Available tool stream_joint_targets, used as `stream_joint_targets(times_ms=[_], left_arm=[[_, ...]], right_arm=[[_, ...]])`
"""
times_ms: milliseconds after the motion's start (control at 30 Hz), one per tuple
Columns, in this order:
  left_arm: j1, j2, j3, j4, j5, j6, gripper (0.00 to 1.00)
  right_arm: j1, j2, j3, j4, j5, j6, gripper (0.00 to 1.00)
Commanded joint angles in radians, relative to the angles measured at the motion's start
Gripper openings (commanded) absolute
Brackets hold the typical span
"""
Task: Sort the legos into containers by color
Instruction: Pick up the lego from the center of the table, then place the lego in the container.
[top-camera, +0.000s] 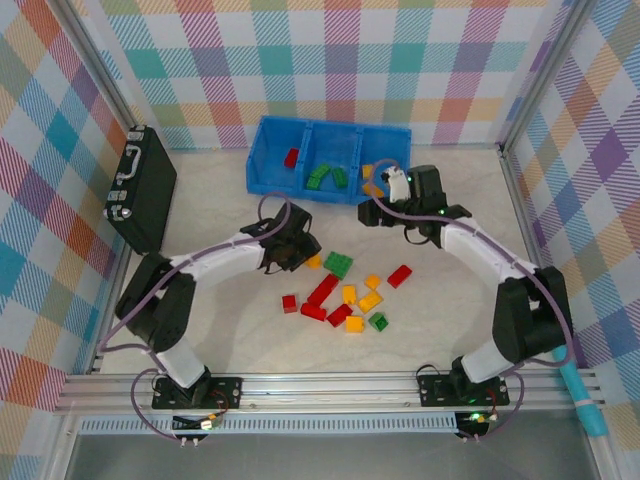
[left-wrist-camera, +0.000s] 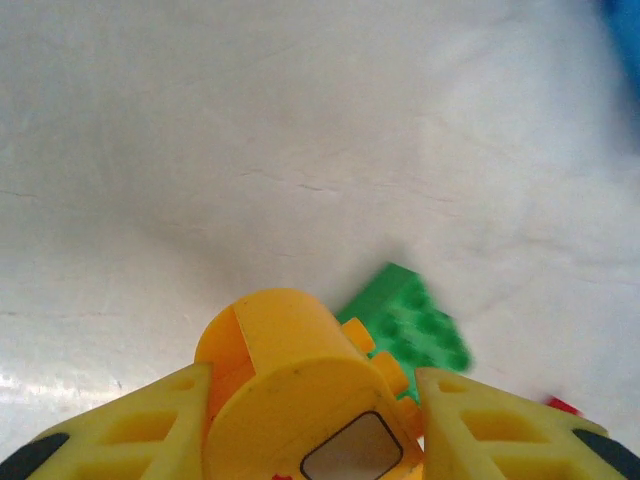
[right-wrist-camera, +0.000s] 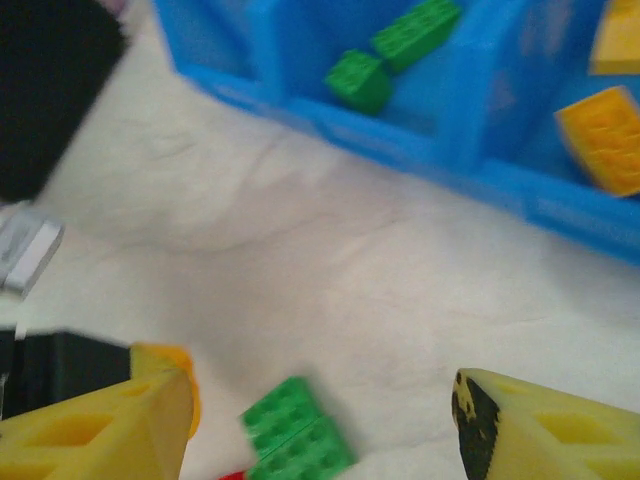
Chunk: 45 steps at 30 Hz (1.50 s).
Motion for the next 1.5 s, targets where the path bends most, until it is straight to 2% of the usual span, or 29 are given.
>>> stream_joint_targets(times_ms=[0,267,433,667,1033,1300,1467], left_arm=[[0.003,-0.112,0.001,-0.017,-0.031,0.009,0.37],[0.003,-0.259,-0.035,-0.002,-0.049,-0.047,0.37],[0.003,-0.316,-0.056,-0.003,-0.060,-0.062,0.37],[0.001,-0.372,-0.104,0.021,-0.065,-0.104,0.37],[-0.018,-0.433,-0.119,0.003,-0.069,-0.136,0.37],[-0.032,-0.438,-0.134,0.007,-0.075,-0.154,0.37],[-0.039,-0.436,-0.140,0.006,-0.079,-0.157,0.37]], right_arm=[[0.044,-0.055,-0.086,0.106,-0.198,0.063,0.72],[0.126,-0.083,-0.206,0.331,-0.321,0.253,0.77],[0.204,-0.061,-0.198,0.389,-0.311,0.270,0.80],[0.282,0.013,-0.147,0.371,-0.277,0.253,0.81],[0.314,0.105,-0.115,0.453,-0.287,0.298,0.82],[0.324,0.118,-0.122,0.534,-0.308,0.350,0.82],[0.326,0.126,-0.123,0.575,-0.329,0.381,0.79]])
